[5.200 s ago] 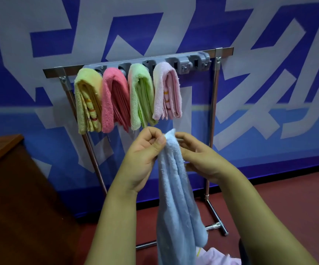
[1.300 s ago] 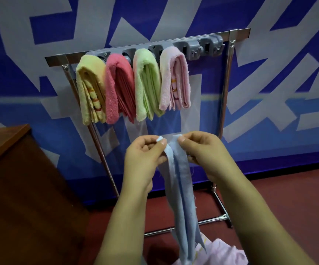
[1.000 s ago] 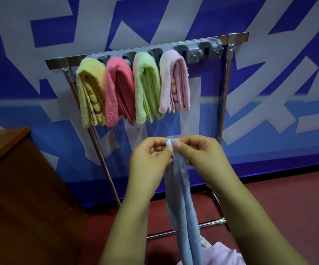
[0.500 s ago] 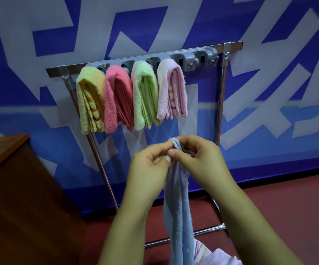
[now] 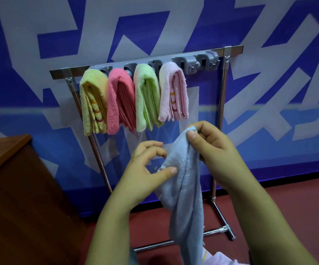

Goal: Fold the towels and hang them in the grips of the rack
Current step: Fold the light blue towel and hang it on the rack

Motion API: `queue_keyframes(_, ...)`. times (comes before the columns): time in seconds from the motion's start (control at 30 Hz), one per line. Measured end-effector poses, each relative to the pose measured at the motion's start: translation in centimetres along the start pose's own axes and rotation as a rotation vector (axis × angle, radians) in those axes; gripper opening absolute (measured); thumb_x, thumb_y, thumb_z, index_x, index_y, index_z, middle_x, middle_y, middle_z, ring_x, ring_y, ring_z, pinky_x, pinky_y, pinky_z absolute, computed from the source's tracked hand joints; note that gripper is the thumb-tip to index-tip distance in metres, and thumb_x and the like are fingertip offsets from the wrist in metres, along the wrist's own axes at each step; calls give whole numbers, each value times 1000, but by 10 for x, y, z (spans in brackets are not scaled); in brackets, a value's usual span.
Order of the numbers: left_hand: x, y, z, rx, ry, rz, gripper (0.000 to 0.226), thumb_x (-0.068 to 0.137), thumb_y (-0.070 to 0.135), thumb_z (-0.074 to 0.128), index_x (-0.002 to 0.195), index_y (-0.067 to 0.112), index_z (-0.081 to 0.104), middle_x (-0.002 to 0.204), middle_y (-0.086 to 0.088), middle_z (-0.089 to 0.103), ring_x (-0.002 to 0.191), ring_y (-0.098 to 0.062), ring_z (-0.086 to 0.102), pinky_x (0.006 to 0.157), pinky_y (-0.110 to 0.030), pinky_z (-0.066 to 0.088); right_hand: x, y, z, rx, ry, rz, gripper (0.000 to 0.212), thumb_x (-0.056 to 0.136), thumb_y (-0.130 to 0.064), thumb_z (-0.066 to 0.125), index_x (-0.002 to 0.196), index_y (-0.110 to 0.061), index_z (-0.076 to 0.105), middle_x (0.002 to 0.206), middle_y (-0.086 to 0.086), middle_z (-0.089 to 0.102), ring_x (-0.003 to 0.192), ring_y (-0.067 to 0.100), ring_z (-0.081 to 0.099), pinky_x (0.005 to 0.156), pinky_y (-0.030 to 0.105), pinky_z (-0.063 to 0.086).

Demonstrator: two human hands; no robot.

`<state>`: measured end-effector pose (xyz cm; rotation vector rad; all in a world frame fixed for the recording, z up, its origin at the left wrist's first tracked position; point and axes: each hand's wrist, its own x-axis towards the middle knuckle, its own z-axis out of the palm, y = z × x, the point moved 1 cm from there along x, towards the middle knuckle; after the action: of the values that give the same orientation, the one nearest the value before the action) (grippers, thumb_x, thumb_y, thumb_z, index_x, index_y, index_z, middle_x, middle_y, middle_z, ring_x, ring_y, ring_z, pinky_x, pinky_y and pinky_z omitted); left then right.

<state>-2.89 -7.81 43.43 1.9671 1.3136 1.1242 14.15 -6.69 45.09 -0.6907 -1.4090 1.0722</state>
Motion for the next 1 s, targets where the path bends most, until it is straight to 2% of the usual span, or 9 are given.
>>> queue_keyframes(0.1,1,-11,1,-16,-140,-29,44,61,45,77,93,17,66,113,8,53,108,1,53,95,-10,36,0,-4,-2,37,8,0,13,93,-14,51,81,-16,57,65,-7,52,59,2,49,56,12,42)
queue_keyframes(0.23,-1,-26,-6,-14,-242,-137,53,58,51,72,93,11,66,101,-8,65,98,-20,63,95,-43,47,1,-8,-10,94,58,7,14,93,-13,48,82,-14,57,68,-7,57,62,3,53,58,12,44)
queue_keyframes(0.3,-4,-29,-9,-85,-229,-172,50,59,44,73,86,4,62,90,-17,67,85,-26,65,86,-47,51,2,-9,-14,98,88,7,15,93,-13,48,82,-14,57,69,-5,57,63,4,54,59,13,45)
queue_keyframes(0.37,-4,-31,-14,-130,-192,-176,40,58,41,74,74,9,59,74,-11,62,72,-18,59,71,-37,50,2,-9,-17,92,114,12,15,94,-12,48,82,-13,58,70,-5,58,64,5,54,59,14,46)
queue_keyframes(0.43,-5,-30,-20,-190,-169,-174,32,57,39,77,67,15,60,69,0,63,70,-11,60,65,-24,49,2,-9,-22,68,143,13,14,94,-12,49,83,-12,59,70,-5,59,64,4,55,59,13,46)
queue_keyframes(0.57,-7,-24,-37,-282,-6,-123,24,65,21,81,70,5,64,70,-2,69,71,-9,63,68,-18,51,2,-9,-33,19,197,6,11,89,-12,55,83,-12,64,70,-6,65,65,5,60,60,15,49)
queue_keyframes(0.7,-6,-16,-44,-200,145,-12,8,74,8,73,70,12,68,75,1,68,73,-4,62,71,-15,49,1,-9,-40,-128,239,19,9,86,-13,62,84,-16,70,75,-6,70,74,5,64,70,21,55)
queue_keyframes(0.87,0,-19,-39,-200,308,-18,31,77,0,69,74,31,69,73,9,66,67,-1,59,66,-12,48,0,-5,-47,-211,244,83,11,85,-13,65,81,-20,72,73,-8,73,74,4,67,67,16,55)
queue_keyframes(1.0,-2,-16,-42,-342,340,-15,34,73,1,69,89,31,70,71,7,60,67,2,58,66,-9,48,-4,-11,-55,-176,153,57,11,78,-17,66,85,-13,73,82,3,75,81,14,70,74,25,58)
